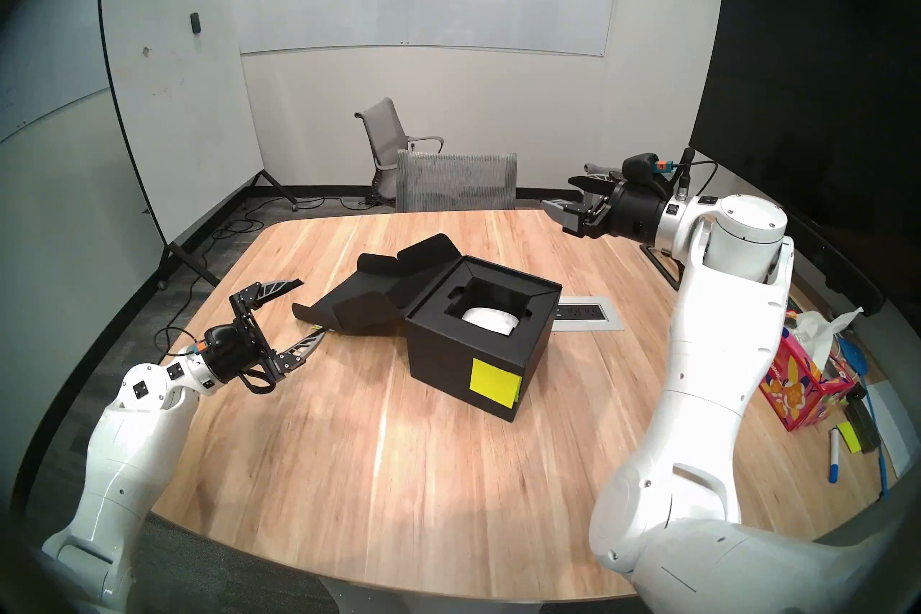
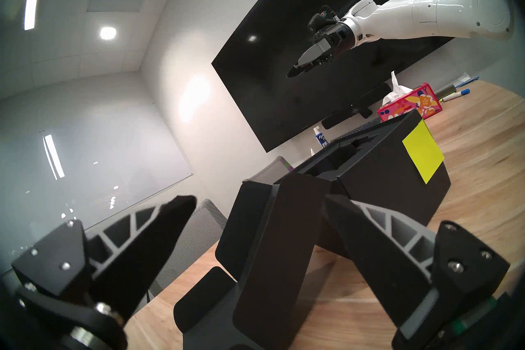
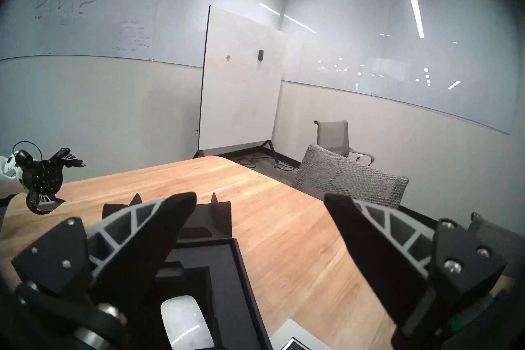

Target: Open the box and place the mouse inside

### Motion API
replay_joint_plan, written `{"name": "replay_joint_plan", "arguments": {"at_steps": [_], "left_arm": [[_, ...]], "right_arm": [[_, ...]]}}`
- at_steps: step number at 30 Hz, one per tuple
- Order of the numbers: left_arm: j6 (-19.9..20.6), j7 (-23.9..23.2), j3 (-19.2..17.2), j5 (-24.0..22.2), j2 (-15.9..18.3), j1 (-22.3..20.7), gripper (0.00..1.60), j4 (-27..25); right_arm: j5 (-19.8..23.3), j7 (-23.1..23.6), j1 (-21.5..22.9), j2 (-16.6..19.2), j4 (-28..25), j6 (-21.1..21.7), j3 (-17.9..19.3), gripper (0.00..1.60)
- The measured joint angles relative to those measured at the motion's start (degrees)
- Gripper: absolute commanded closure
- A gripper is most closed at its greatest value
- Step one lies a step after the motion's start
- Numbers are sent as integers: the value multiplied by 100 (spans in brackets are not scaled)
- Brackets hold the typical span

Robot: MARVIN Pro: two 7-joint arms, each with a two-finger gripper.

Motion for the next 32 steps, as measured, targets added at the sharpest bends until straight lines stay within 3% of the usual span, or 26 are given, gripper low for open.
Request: {"name": "replay_joint_plan", "arguments": {"at_steps": [32], "left_arm": [[0, 0, 0, 0, 0, 0, 0, 0]], "right_arm": [[599, -357, -283, 416, -166, 344, -424, 0]]}}
